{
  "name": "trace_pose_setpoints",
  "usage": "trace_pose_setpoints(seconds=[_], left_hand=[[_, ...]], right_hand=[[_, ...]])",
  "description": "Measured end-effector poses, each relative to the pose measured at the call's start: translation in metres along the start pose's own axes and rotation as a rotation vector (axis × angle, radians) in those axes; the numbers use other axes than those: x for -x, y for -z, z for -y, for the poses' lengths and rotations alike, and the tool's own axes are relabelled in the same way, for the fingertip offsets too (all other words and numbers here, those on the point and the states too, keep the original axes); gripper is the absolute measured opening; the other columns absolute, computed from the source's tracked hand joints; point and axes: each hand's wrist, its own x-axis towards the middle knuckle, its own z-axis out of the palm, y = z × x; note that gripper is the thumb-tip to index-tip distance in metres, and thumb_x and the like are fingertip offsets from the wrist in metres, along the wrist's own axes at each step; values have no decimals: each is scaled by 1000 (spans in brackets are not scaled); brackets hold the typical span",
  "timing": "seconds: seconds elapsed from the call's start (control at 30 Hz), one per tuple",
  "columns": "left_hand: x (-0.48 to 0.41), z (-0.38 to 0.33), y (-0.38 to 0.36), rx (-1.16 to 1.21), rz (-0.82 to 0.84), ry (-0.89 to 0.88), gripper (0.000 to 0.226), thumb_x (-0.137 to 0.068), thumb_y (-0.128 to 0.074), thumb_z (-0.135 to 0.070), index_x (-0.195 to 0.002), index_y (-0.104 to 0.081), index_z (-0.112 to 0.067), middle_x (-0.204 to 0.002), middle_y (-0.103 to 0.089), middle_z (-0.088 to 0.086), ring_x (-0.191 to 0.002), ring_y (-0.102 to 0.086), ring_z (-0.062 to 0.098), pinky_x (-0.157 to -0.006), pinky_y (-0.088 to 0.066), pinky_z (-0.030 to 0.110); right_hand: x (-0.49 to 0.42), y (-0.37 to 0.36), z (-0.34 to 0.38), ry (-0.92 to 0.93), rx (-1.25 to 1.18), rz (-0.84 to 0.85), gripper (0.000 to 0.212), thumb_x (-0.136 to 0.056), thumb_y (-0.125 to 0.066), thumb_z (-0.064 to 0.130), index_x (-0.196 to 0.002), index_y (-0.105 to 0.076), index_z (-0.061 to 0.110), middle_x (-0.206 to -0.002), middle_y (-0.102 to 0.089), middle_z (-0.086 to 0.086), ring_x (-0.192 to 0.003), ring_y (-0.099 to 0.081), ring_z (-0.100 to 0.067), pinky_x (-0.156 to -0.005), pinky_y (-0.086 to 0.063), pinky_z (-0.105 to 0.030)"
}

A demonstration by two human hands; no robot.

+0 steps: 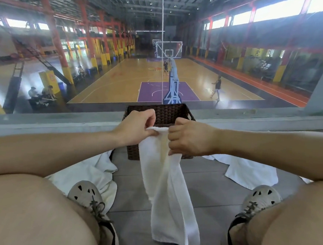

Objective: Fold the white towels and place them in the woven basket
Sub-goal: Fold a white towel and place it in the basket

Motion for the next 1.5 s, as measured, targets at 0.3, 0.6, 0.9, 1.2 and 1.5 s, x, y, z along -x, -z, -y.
trace_pose_setpoints(seconds=[0.3, 0.6, 0.9, 1.2, 1.5], left_hand=[[8, 14, 7, 151, -67, 58, 34, -82, -92, -16, -79, -58, -24, -74, -72, -4, -60, -55, 15, -62, -51, 37], [-5, -12, 14, 282, -18, 38, 12, -89, -83, -15, -92, -86, -26, -89, -82, -10, -89, -77, 9, -86, -60, 32], [-8, -7, 14, 247, -26, 59, 14, -83, -93, -15, -86, -82, -23, -79, -79, -7, -74, -72, 6, -74, -55, 24], [4, 16, 13, -68, -24, -21, 24, -97, -70, -6, -94, -50, -20, -82, -61, 0, -72, -53, 22, -64, -41, 36], [6, -8, -3, 75, 44, 16, 49, -85, -69, -67, -115, -82, -30, -114, -74, -20, -107, -64, -6, -92, -50, 19]], right_hand=[[22, 6, -20, -31, 95, 307, 50, -87, -68, 8, -134, -67, 26, -163, -41, -16, -98, -59, -29, -79, -49, -42], [4, -4, -8, 294, 280, 78, 58, -104, -42, 5, -161, -38, 14, -159, -44, -14, -95, -56, -32, -72, -48, -42], [-7, -6, -1, 96, 6, 87, 11, -92, -59, 6, -100, -66, 9, -86, -59, -10, -55, -50, -31, -55, -45, -38], [-9, 20, -13, -611, -277, -11, 32, -109, -56, 33, -94, -63, 6, -139, -47, -12, -87, -58, -21, -80, -51, -37], [-16, 31, -19, -1000, -472, -205, 41, -105, -64, 38, -70, -50, 22, -66, -52, 9, -64, -50, -7, -59, -31, -24]])
